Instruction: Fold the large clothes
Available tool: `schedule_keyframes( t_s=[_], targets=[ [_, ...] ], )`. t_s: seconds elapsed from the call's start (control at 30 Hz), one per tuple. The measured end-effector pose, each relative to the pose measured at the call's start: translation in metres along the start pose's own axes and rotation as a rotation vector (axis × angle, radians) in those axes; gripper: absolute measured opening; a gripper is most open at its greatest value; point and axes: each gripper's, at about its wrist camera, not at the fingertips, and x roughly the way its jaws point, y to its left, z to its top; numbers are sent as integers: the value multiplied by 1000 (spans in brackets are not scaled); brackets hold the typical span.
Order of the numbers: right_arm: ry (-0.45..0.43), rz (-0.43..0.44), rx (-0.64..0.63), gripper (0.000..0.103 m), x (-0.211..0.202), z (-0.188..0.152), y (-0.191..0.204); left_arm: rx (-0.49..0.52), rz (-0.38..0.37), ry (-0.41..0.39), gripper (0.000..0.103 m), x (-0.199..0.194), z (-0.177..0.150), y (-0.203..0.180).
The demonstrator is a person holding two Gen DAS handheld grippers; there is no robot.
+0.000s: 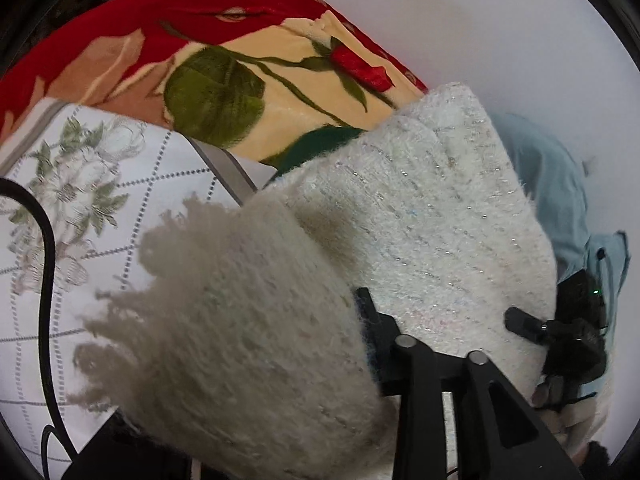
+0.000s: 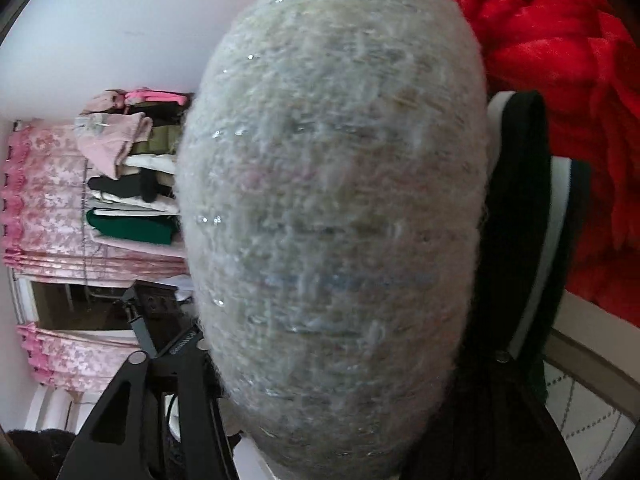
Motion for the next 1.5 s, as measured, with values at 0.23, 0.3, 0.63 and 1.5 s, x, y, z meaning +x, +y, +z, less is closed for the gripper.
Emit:
schedule_keyframes(
  t_s=[0.23, 0.3, 0.63, 1.5],
  targets=[
    [-109, -407, -101, 83, -19, -51, 53, 168, 184, 24, 46, -35, -12, -27],
    [-182, -616, -137, 92, -29, -72, 86, 222, 249, 15, 63, -53, -22, -37],
    [-385, -951, -155, 103, -80, -197, 187, 389, 401, -165, 99, -198, -52, -82],
    [-759, -1075, -158, 103, -234, -573, 569, 591, 253, -249, 99, -544, -165, -158]
  ],
)
